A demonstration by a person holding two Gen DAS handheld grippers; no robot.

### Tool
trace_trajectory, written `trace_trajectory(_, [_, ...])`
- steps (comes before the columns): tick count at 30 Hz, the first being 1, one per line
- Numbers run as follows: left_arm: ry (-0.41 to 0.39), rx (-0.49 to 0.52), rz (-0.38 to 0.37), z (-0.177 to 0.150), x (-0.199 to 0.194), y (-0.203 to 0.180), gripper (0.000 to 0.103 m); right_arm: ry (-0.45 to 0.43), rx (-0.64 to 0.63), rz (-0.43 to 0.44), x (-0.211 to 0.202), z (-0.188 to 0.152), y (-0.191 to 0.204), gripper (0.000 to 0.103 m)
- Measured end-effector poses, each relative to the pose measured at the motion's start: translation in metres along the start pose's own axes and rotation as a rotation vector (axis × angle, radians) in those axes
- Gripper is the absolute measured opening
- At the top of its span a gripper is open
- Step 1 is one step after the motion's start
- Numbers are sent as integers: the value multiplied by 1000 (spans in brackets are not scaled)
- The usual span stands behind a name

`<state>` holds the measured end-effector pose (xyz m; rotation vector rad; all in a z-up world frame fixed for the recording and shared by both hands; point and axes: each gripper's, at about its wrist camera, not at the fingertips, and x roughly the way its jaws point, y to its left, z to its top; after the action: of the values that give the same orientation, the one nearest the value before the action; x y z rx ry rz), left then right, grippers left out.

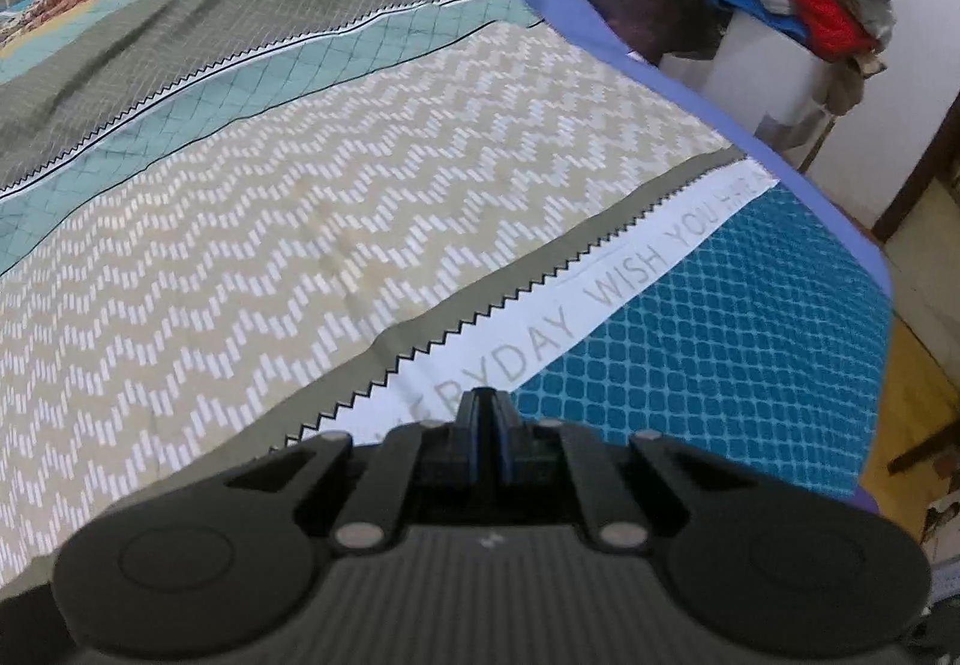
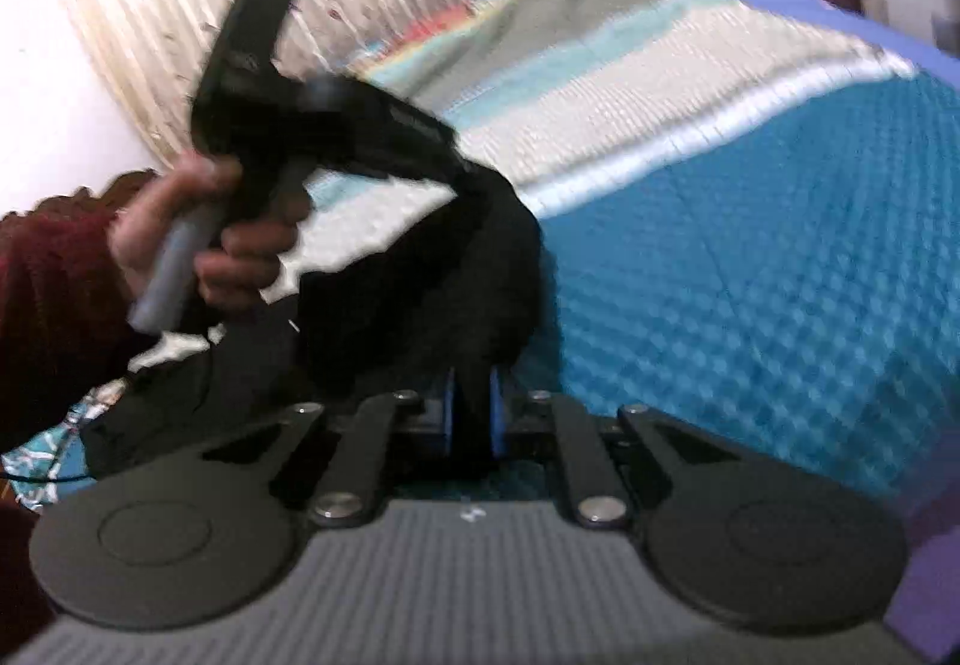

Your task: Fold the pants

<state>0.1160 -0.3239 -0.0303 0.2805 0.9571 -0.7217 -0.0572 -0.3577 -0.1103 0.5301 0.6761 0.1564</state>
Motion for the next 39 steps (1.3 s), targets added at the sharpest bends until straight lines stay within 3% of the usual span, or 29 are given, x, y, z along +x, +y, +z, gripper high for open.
trace_trajectory(4, [22,-18,13,-3,2,-1,18,66,122,-43,17,-18,-20,11])
trace_trajectory(7, [-37,-47,-13,-5,-24,9,35,45,82,-63,10,-14,-15,22])
trace_trajectory(12, [-144,-145,-105,-30,-84,47,36,-73,40,-81,-13,5,-10,25])
trace_trajectory(16, [-183,-254,-107,-82,-130,95,36,-114,-14,-44,-6,28,8,25])
trace_trajectory(20, [-208,-386,-33,-144,-175,148,36,-72,-84,18,36,44,39,25])
trace_trajectory(26, [-245,-658,143,-270,-245,221,41,40,-122,65,109,52,73,25])
trace_trajectory(30, [-272,-831,251,-339,-278,256,45,113,-174,-47,140,47,87,23])
trace_trajectory(35, [-345,-1011,337,-398,-310,295,60,122,-270,-158,150,50,108,23])
trace_trajectory(36, [-364,-1035,338,-404,-312,301,61,113,-274,-175,144,52,110,25])
trace_trajectory(39, [-395,-1072,321,-416,-310,319,76,-25,-245,-255,119,54,113,30])
